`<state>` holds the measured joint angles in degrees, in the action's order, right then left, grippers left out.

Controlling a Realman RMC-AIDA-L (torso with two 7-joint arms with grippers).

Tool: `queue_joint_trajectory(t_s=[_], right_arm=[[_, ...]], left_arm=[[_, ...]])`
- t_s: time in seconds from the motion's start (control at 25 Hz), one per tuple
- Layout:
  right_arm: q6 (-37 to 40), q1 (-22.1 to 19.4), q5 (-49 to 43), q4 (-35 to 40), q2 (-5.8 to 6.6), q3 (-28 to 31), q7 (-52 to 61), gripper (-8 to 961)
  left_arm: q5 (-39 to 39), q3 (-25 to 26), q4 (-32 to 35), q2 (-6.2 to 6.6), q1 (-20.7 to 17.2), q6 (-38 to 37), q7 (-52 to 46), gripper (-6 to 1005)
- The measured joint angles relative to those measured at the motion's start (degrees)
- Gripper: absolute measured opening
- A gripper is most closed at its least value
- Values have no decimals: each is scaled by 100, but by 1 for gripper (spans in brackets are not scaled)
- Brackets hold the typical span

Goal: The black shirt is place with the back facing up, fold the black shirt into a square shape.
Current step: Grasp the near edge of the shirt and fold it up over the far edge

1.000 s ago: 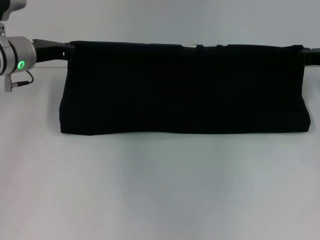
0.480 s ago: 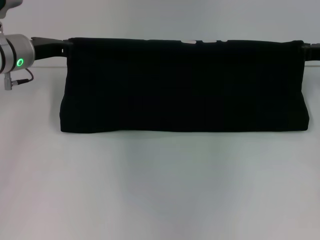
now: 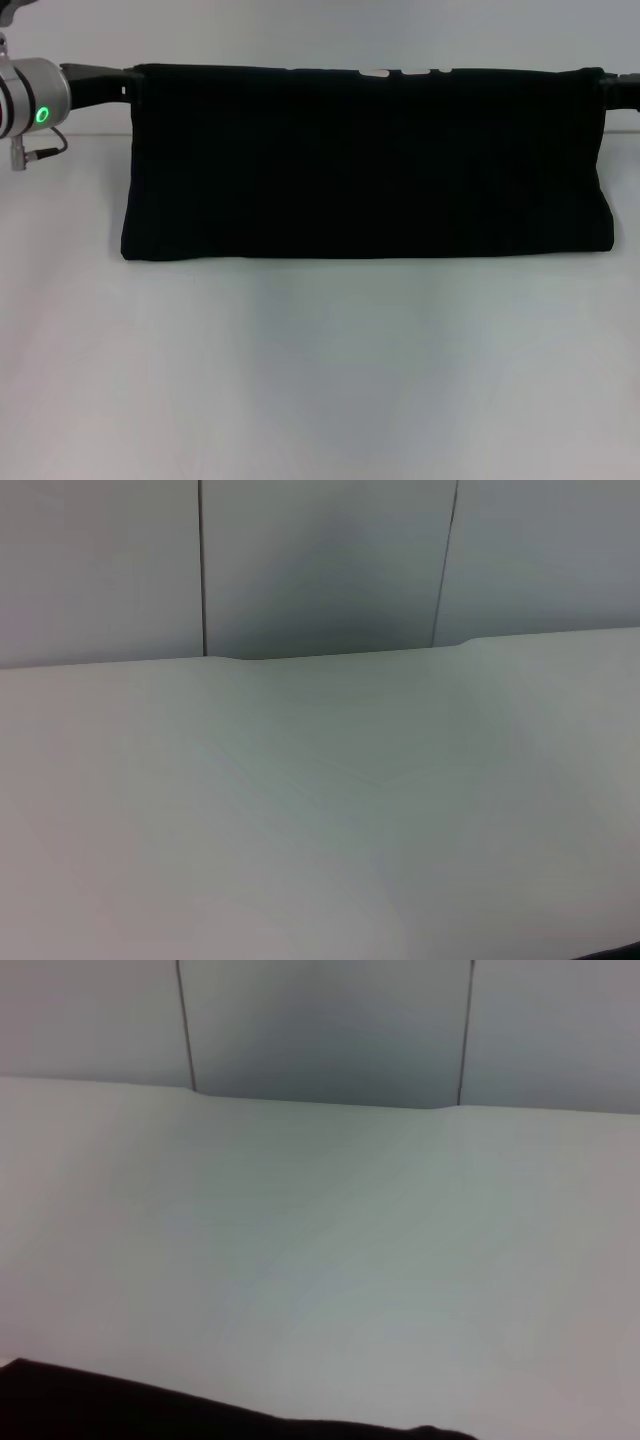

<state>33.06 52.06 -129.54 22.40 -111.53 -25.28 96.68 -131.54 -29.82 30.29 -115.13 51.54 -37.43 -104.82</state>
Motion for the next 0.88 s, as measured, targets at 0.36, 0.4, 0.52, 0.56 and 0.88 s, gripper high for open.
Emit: queue_joint_trajectory(t_s=[0.36, 0.4, 0.52, 0.56, 0.88], right_arm=[[-146, 36, 1, -99, -37, -11, -63, 30], [-148, 33, 1, -99, -42, -12, -68, 30], [-161, 23, 0, -101, -88, -12, -113, 30], [-171, 23, 0, -101, -97, -16, -125, 30], [-207, 24, -2, -104, -112, -40, -141, 31]], left_arm=[[66, -15, -152, -26, 93, 141, 52, 5], [69, -15, -158, -26, 94, 146, 53, 5], [69, -22, -192, -26, 98, 122, 54, 5], [69, -23, -205, -24, 99, 113, 53, 5], [71, -24, -229, -19, 111, 103, 54, 6]])
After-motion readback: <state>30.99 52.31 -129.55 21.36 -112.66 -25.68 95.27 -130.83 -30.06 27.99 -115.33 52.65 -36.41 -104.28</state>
